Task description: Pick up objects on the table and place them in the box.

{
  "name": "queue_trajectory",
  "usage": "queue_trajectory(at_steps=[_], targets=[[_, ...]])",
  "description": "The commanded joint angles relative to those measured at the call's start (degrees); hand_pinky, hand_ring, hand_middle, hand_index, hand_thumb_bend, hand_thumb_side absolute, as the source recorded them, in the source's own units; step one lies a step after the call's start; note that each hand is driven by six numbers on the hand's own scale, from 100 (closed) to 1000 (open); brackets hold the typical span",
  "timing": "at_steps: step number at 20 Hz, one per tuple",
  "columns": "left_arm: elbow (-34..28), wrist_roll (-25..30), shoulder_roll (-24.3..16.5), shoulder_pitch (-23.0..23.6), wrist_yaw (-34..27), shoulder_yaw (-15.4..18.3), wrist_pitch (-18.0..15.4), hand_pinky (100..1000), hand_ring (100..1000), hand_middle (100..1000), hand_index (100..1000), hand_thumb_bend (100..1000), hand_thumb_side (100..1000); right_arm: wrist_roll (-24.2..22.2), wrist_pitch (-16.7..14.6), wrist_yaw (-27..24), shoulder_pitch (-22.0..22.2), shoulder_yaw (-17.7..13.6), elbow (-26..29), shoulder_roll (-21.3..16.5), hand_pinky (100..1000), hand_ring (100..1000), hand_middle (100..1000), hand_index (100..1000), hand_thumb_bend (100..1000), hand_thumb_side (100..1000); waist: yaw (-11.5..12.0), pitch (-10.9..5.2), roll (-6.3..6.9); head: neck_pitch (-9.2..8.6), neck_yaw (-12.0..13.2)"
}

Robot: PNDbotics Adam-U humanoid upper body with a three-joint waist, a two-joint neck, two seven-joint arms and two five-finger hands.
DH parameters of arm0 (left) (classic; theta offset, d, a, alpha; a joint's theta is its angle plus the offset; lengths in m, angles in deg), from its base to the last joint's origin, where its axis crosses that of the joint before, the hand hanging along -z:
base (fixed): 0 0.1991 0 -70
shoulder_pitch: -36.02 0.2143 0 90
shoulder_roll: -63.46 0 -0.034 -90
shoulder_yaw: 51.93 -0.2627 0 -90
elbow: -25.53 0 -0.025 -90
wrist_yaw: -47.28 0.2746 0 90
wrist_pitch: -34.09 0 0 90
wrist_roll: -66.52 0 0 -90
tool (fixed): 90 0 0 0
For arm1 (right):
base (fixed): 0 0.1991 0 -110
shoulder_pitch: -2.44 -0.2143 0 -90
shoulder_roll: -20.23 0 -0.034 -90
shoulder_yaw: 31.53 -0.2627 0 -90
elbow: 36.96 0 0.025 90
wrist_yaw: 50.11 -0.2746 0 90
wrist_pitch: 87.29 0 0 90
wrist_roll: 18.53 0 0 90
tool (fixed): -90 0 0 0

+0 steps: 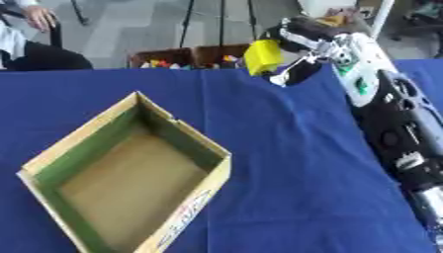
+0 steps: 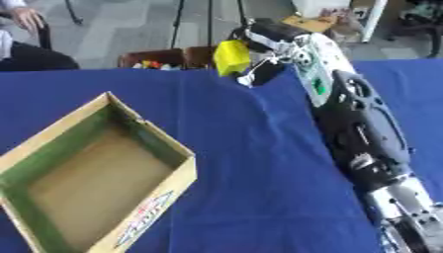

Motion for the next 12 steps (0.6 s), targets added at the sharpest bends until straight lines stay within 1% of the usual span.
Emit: queue_trajectory(at_steps=[1, 2, 7, 12], targets=[[-1.0, -0.2, -2.0, -0.2, -0.5, 0.6, -0.3, 743, 674, 847, 955, 100, 1000, -1.2, 0.0, -5.1, -0.8, 1.5, 6.7, -2.0, 770, 763, 100, 554, 171, 198, 0.1, -2.57, -0.41, -1.03, -2.0], [-1.0, -0.2, -2.0, -0.2, -0.5, 0.5, -0.3, 742, 674, 847, 955, 100, 1000, -1.7, 0.2, -6.7, -0.8, 2.2, 8.5, -2.1, 768, 762, 100, 554, 167, 201, 0.2, -2.66, -0.41, -0.91, -1.7], [-1.0, -0.4, -2.5, 0.0, -1.0, 0.4, -0.2, 741, 675, 847, 955, 100, 1000, -4.3, 1.3, -15.2, -0.8, 5.8, 17.1, -2.7, 760, 758, 100, 552, 145, 200, 0.3, -3.39, -0.53, 0.24, 1.9], [-1.0, -0.6, -3.0, 0.1, -1.4, 0.4, 0.0, 740, 676, 847, 955, 100, 1000, -7.0, 2.8, -20.8, -0.7, 8.2, 22.8, -2.7, 757, 756, 100, 550, 143, 205, 0.8, -4.1, -0.81, 1.07, 3.5]])
